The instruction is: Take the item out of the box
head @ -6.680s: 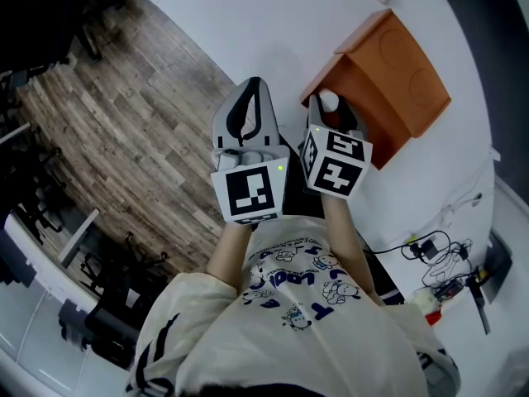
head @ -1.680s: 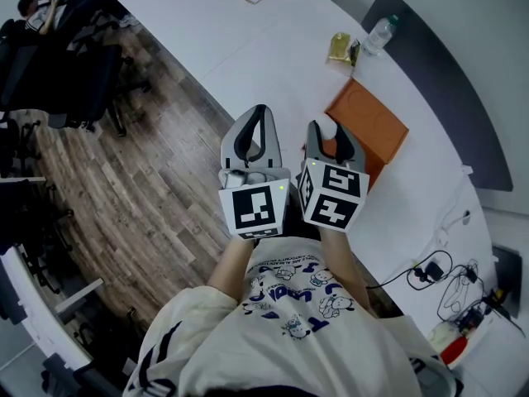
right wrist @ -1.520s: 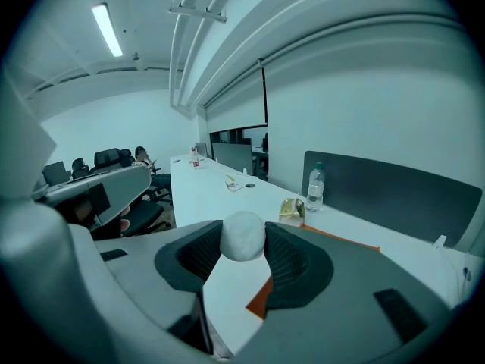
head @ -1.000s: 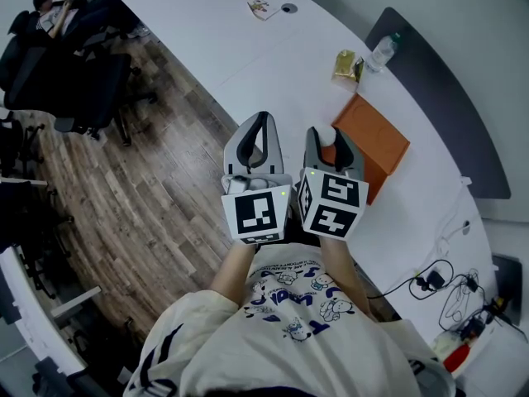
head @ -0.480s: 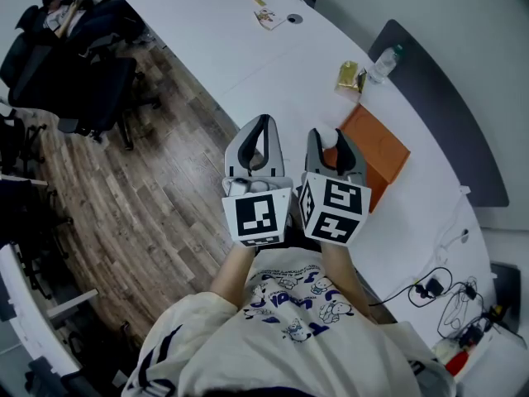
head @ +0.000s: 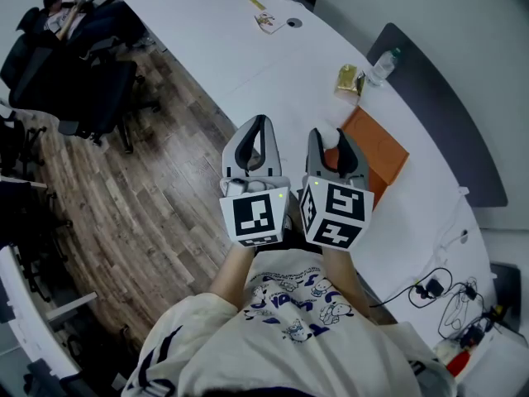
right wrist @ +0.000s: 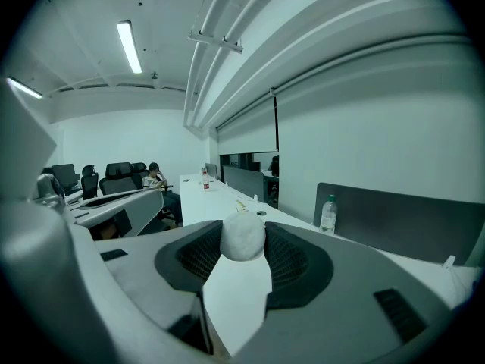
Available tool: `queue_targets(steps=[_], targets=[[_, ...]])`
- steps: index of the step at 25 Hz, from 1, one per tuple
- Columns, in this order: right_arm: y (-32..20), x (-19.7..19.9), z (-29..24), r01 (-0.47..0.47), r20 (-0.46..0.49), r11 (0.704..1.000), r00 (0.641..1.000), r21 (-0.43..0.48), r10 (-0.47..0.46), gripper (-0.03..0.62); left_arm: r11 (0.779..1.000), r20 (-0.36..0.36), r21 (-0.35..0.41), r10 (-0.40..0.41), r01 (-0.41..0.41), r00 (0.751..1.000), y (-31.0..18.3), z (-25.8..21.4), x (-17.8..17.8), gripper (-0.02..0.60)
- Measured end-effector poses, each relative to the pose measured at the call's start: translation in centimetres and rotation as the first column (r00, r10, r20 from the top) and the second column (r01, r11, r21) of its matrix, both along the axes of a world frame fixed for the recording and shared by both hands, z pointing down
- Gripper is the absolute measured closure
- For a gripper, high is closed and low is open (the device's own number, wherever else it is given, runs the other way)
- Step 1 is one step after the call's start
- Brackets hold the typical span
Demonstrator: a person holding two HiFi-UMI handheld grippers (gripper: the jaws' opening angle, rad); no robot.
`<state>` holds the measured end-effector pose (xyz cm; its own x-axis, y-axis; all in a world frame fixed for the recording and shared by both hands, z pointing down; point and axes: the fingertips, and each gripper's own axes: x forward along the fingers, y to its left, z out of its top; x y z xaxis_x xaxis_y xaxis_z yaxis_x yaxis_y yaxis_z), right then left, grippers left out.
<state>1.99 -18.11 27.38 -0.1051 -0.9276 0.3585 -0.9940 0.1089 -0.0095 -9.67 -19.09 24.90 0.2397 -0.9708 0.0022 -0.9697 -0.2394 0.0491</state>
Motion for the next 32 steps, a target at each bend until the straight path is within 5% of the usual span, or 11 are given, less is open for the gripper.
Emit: queue_targets(steps=[32], targets=[[1.0,1.7,-1.7,-0.029,0.019,0.997,0.999,0.070,0.027,0.411,1.000,0.000,0.017,0.015,-0.015,1.000,1.0,-0.8,1.1,0.563]])
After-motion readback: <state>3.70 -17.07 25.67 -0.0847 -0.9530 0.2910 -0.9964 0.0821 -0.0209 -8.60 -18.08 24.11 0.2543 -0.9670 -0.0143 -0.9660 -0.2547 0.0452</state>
